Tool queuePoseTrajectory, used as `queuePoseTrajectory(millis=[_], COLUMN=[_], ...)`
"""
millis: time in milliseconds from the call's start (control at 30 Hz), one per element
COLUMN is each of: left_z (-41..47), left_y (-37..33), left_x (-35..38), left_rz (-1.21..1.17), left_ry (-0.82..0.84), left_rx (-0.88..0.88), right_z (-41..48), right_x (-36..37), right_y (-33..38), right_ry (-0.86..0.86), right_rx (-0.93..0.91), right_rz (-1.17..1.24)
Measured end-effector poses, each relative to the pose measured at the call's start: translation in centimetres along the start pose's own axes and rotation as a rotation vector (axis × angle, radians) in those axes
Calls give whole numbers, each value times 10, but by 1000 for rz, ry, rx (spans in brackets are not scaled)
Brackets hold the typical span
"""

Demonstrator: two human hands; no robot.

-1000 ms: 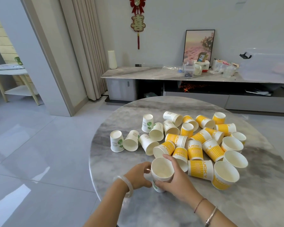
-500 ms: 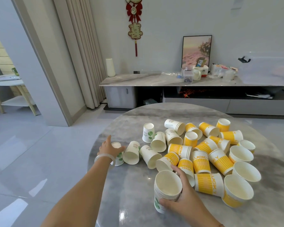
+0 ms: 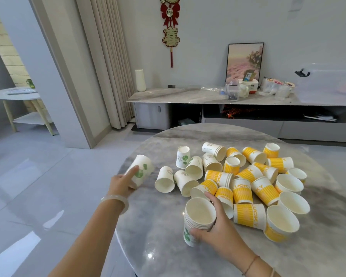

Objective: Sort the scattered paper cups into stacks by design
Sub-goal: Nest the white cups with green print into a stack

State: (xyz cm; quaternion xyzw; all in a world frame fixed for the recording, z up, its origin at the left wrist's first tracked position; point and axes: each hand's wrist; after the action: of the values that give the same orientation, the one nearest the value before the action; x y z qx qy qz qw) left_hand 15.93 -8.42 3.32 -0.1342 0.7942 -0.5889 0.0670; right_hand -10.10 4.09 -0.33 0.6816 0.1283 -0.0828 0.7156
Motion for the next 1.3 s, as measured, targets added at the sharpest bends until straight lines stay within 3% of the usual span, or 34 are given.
queuePoseTrajectory(millis=[100, 233, 400, 733, 900, 1100, 1300], left_z=[-57, -109, -137, -130, -134, -140, -146], left_y=[8, 11, 29, 37, 37, 34, 33], left_x=[38, 85, 112, 118, 119, 126, 125], left_rz=[-175, -183, -153, 92, 21, -234, -136], left_ry=[251, 457, 400, 523, 586, 660, 638], left_rx=[-141, -34, 83, 287, 250, 174, 209], right_z=[0, -5, -13, -15, -13, -10, -13], right_x=[-1, -8, -18, -34, -36, -37, -43], right_y=[6, 13, 23, 33, 31, 30, 32], right_ry=[-9, -25, -69, -164, -189, -209, -204], right_rx=[1, 16, 37, 11, -22, -66, -96], right_rz=[17, 19, 60, 67, 115, 156, 127])
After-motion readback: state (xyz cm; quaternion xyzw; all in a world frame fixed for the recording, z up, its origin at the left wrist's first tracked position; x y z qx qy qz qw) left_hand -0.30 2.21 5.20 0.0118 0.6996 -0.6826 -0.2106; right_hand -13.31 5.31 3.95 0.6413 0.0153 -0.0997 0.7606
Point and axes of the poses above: each hand's wrist, its own z-axis towards the middle knuckle, its own x-axis out of the palm, y = z × x, and after that the axes turned 1 degree about -x, right-handed
